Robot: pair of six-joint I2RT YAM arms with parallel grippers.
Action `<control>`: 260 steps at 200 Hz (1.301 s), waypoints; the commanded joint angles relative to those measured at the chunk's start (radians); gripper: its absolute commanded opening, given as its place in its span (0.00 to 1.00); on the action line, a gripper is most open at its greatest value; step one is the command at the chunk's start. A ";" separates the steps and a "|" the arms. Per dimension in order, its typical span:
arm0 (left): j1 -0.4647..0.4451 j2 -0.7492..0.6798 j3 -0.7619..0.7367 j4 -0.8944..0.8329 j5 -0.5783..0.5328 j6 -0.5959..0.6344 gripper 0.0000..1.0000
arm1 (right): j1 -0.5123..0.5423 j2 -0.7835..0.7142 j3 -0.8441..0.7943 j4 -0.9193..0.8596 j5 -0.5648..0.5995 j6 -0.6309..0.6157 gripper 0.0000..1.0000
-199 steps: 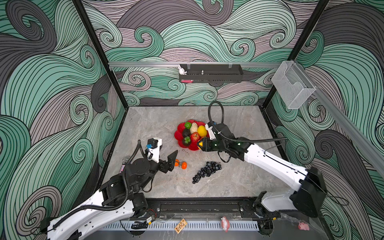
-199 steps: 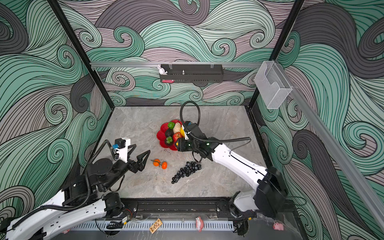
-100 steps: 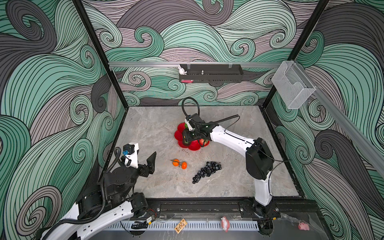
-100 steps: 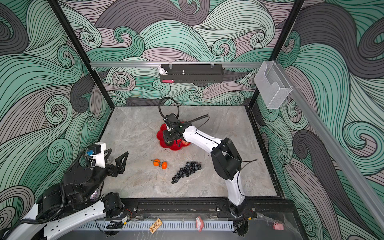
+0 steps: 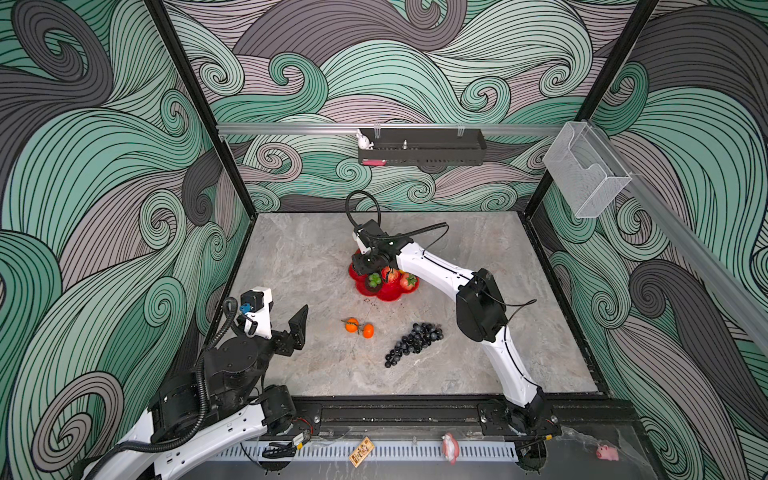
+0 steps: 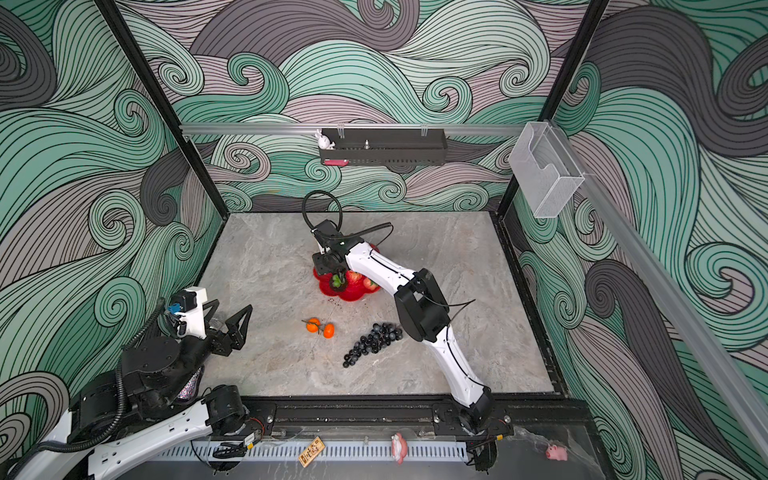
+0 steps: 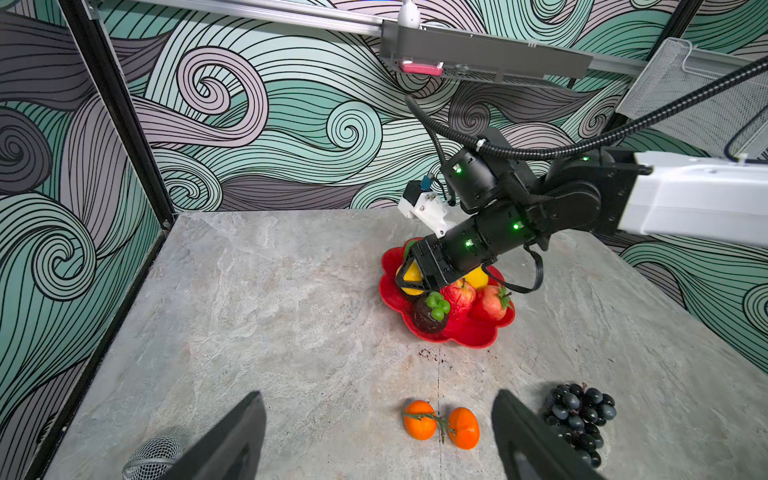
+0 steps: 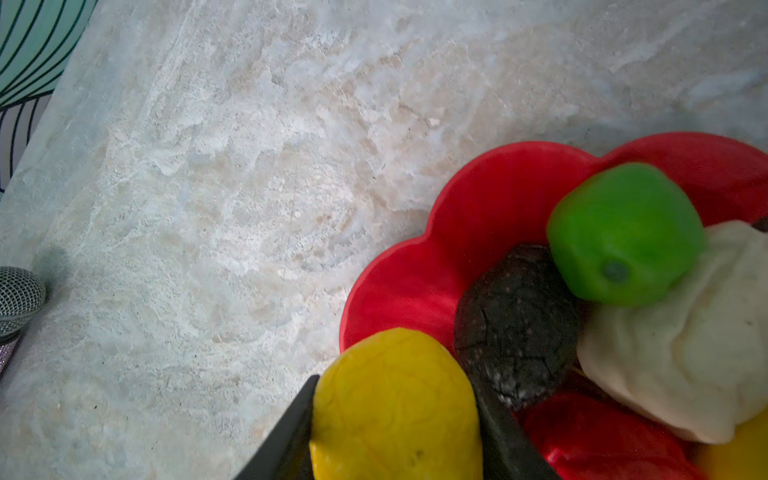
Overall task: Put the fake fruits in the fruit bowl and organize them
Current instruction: 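Carry the pear into the bowl with the right gripper while the left withdraws, then open the right gripper to release the pear and withdraw it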
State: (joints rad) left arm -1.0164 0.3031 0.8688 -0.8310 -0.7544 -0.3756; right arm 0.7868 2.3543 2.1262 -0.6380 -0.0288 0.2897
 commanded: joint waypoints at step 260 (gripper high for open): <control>0.002 0.161 0.040 -0.078 -0.046 -0.055 0.87 | 0.006 -0.273 -0.053 -0.151 0.051 -0.049 0.87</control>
State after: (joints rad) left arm -1.0164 0.3882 0.8696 -0.8608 -0.7784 -0.3965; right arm 0.7918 2.1971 2.1494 -0.7685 0.0120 0.2489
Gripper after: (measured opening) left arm 0.867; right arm 0.872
